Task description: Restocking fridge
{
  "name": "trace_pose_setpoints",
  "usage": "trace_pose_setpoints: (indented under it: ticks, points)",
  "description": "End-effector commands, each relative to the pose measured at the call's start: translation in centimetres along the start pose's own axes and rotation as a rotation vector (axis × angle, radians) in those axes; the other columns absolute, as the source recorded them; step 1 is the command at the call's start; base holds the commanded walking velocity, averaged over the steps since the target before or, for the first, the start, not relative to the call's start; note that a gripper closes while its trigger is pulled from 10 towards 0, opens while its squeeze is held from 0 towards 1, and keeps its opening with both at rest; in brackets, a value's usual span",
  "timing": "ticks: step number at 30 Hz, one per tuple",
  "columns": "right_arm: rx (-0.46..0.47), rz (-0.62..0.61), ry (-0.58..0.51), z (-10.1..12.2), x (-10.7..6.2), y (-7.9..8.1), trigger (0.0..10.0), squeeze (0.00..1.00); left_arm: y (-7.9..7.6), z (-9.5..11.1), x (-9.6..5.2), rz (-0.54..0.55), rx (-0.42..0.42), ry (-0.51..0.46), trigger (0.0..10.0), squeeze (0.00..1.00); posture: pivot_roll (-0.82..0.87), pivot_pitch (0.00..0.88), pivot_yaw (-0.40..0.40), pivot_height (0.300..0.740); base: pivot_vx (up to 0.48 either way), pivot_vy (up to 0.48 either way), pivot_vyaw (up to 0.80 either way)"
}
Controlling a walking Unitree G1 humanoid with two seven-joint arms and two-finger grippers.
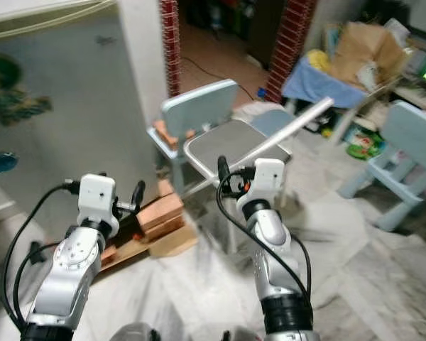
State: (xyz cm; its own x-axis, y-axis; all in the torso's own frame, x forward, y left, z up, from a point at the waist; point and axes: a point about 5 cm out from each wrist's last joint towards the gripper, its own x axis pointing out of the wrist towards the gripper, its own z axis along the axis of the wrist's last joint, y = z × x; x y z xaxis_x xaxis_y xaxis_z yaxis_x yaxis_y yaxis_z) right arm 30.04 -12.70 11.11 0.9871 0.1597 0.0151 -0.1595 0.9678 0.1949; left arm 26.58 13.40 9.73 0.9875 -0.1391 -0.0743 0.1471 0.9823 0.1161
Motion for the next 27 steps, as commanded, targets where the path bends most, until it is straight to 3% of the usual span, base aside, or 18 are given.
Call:
trace_pose_setpoints:
  ticks: [1,7,16,19,27]
  points:
    - [-0.015,-0.038,0.008,-0.2,-0.2,-1.1,10.0,0.00,-0.7,-0.1,0.1,-0.019,-0.009,0.001,10.0,0.00,0.06,0.024,-0.011,0.740,0.000,0.480,-0.41]
    - [-0.017,-0.046,0.011,-0.5,-0.3,-1.3,10.0,0.00,-0.3,-0.3,-0.4,-0.003,-0.003,0.002,10.0,0.00,0.07,0.006,-0.011,0.740,0.000,0.480,-0.73]
    - [-0.068,-0.061,0.030,-1.1,-1.0,-2.2,10.0,0.00,1.5,-1.1,-1.0,0.084,0.030,0.023,10.0,0.00,0.10,0.000,-0.009,0.740,0.000,0.480,0.00]
    - [-0.085,-0.063,0.032,-1.3,-1.2,-2.5,10.0,0.00,2.9,-1.5,-1.9,0.106,0.062,0.044,10.0,0.00,0.12,0.000,-0.010,0.740,0.000,0.480,0.00]
    - [-0.134,-0.058,0.019,-1.3,-0.8,-2.0,10.0,0.00,3.6,-1.6,-1.6,0.138,0.092,0.021,10.0,0.00,0.13,0.000,-0.026,0.740,0.000,0.462,0.00]
